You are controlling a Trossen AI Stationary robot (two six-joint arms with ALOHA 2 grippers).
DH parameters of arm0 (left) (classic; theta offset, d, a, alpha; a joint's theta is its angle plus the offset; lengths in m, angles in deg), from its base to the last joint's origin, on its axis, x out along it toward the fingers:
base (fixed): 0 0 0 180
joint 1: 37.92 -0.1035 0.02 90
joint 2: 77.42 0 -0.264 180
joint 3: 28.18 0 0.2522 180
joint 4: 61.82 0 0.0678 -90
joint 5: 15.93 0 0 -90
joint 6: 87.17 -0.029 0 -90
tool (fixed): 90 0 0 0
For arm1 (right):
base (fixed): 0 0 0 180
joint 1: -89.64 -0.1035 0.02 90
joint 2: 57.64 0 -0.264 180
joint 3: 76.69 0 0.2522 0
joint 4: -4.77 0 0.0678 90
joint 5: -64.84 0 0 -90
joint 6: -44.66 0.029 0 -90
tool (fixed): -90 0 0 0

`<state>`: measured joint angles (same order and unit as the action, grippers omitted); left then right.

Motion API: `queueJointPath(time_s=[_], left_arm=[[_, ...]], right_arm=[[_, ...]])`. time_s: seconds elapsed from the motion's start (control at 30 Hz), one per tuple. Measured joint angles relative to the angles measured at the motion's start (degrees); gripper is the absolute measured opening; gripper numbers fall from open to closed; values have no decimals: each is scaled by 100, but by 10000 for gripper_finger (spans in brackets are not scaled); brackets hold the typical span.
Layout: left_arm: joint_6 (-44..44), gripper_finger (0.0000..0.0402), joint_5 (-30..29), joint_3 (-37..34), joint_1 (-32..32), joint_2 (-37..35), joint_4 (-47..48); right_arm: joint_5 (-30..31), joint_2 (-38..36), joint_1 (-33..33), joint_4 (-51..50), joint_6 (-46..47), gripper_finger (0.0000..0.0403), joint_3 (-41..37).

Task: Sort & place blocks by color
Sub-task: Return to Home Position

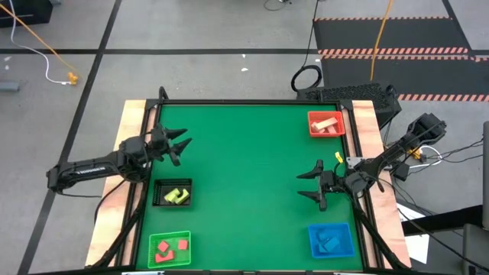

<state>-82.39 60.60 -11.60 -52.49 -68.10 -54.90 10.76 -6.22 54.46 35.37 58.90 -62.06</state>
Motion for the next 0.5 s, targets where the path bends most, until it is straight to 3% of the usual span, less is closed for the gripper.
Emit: queueJointPath(time_s=[0.27,0.5], left_arm=[[-195,225,-2,-226,0,-368,-348],[-221,225,-2,-226,0,-360,-103]], right_arm=[[0,0,0,0,0,267,0],[0,0,-2,0,0,267,0]])
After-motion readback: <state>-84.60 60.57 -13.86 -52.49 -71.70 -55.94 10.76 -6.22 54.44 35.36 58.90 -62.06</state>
